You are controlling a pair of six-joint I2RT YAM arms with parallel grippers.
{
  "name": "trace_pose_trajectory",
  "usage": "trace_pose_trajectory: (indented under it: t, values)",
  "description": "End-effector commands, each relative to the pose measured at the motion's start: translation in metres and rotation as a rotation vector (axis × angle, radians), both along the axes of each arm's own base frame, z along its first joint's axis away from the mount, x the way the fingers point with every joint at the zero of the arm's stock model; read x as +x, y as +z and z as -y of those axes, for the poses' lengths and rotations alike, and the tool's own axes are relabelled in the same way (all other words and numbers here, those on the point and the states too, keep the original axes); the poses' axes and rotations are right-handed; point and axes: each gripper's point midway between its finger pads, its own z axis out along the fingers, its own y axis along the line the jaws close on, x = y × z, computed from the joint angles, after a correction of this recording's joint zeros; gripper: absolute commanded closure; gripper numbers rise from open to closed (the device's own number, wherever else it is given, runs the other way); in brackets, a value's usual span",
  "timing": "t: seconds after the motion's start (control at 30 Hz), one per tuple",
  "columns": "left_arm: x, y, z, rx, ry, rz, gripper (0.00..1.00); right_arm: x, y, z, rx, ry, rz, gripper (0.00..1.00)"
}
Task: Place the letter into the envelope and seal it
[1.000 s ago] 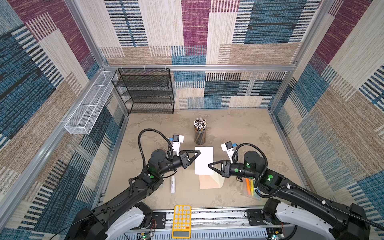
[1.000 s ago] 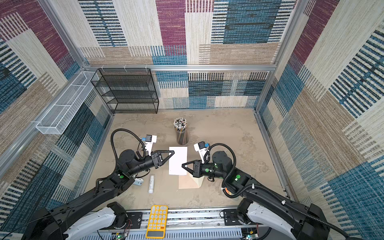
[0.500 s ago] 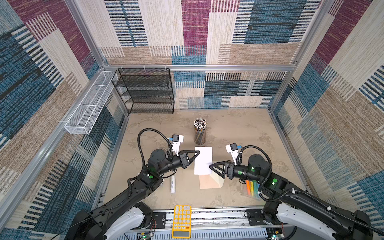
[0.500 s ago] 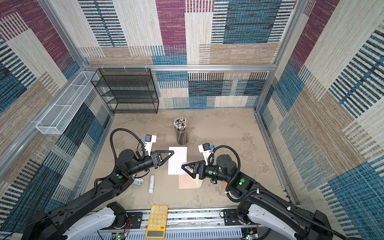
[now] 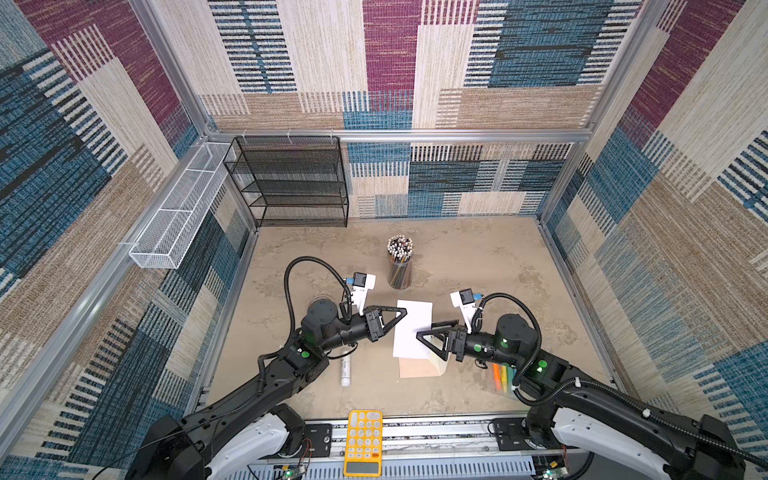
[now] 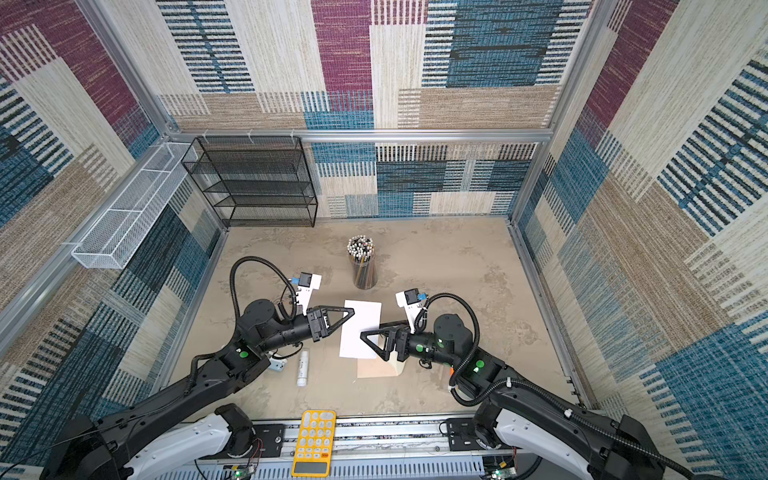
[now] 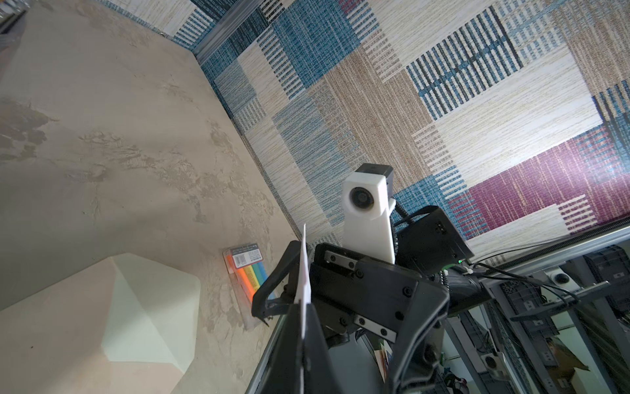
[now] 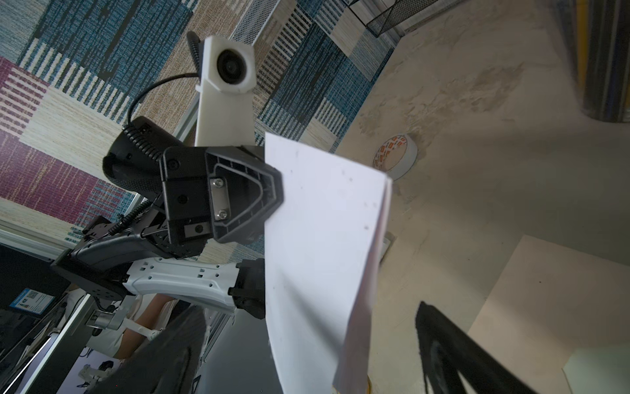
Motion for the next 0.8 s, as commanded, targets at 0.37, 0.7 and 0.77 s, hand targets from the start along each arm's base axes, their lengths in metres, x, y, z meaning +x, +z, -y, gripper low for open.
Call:
trace_pose_trajectory:
  t: [0.37, 0.7, 0.77]
  values:
    - [0.002, 0.015, 0.006, -0.048, 0.011, 0.039, 1.00, -0.013, 0.025, -0.015, 0.107, 0.123, 0.021, 0.19]
    - [0.002, 0.021, 0.008, -0.043, 0.002, 0.055, 1.00, -0.020, 0.036, -0.010, 0.157, 0.134, -0.013, 0.34]
    - [0.003, 0.020, 0.008, -0.046, -0.001, 0.052, 1.00, -0.019, 0.034, -0.012, 0.159, 0.138, -0.025, 0.39]
